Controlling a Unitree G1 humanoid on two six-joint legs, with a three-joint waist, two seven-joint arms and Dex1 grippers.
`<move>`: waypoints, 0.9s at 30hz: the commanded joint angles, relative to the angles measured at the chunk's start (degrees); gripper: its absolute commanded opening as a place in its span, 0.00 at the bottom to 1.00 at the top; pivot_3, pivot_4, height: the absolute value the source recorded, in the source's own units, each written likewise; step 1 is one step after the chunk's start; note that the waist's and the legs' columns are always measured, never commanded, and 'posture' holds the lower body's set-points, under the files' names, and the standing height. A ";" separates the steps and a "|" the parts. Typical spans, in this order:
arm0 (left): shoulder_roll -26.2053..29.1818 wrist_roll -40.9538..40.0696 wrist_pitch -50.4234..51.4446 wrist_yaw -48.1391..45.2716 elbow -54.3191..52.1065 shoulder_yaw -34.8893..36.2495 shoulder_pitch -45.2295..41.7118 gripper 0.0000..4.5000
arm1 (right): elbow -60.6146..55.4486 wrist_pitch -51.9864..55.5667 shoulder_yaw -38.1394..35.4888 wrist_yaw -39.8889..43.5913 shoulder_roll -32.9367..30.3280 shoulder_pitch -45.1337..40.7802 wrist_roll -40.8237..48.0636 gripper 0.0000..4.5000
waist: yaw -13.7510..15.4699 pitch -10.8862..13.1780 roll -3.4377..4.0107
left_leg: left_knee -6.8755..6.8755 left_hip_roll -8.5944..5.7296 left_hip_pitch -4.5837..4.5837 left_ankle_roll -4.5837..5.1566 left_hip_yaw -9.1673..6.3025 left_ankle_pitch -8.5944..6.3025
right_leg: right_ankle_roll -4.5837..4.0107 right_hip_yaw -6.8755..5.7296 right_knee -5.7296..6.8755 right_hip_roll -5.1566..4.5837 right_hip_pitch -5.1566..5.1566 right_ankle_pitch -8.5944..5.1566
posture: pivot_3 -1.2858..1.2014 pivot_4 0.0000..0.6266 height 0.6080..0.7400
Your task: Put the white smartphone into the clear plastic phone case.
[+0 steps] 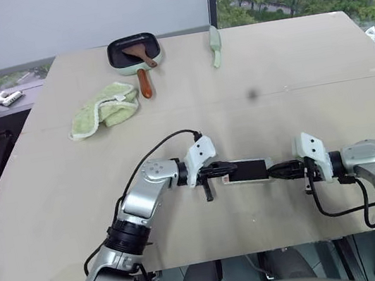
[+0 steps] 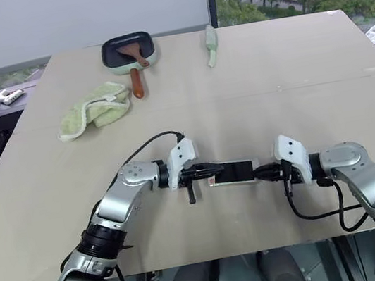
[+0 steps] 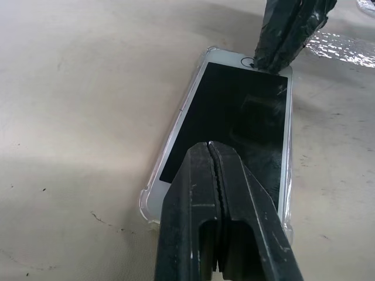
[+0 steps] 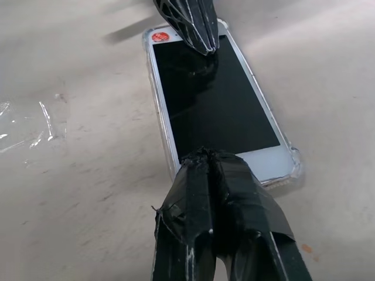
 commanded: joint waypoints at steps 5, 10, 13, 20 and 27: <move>0.22 0.63 -0.12 -0.12 -0.55 -0.65 -0.40 0.00 | 4.27 0.70 6.26 1.05 -2.23 2.96 -6.39 0.01 | 0.07 -0.01 -0.01 | 0.01 0.00 0.01 0.00 0.00 0.00 | 0.00 -0.01 0.00 0.00 0.02 0.00 | 0.52 0.24 1.00; 0.35 0.95 -0.05 -0.22 -0.86 -0.74 -0.19 0.00 | 5.92 0.64 8.10 0.25 -3.36 2.14 -10.11 0.01 | 0.22 -0.15 -0.09 | 0.04 -0.01 0.04 0.00 -0.02 0.00 | 0.00 -0.02 -0.02 -0.01 0.10 0.00 | 0.52 0.24 1.00; 0.38 1.12 -0.06 -0.39 -0.88 -0.75 -0.20 0.00 | 6.13 1.01 9.07 0.46 -3.77 1.66 -11.31 0.01 | 0.20 -0.20 -0.12 | 0.04 0.00 0.23 0.00 -0.10 0.00 | 0.00 -0.10 -0.18 -0.01 0.39 -0.01 | 0.52 0.24 1.00; 0.31 1.04 -0.45 -0.53 -0.73 -0.84 -0.41 0.00 | 5.34 1.49 7.17 -0.15 -2.56 1.40 -9.54 0.01 | 0.29 -0.41 -0.30 | 0.08 0.01 0.32 0.00 -0.10 0.00 | 0.00 -0.08 -0.24 -0.03 0.47 0.00 | 0.52 0.24 1.00; -1.23 -5.40 0.36 0.96 -4.43 6.01 -0.14 0.00 | -0.02 2.29 -4.55 -1.00 3.21 1.50 4.24 0.01 | 0.31 -0.23 -0.08 | 0.06 0.04 0.08 0.00 -0.17 0.00 | -0.01 0.02 -0.24 -0.05 0.31 0.01 | 0.52 0.24 1.00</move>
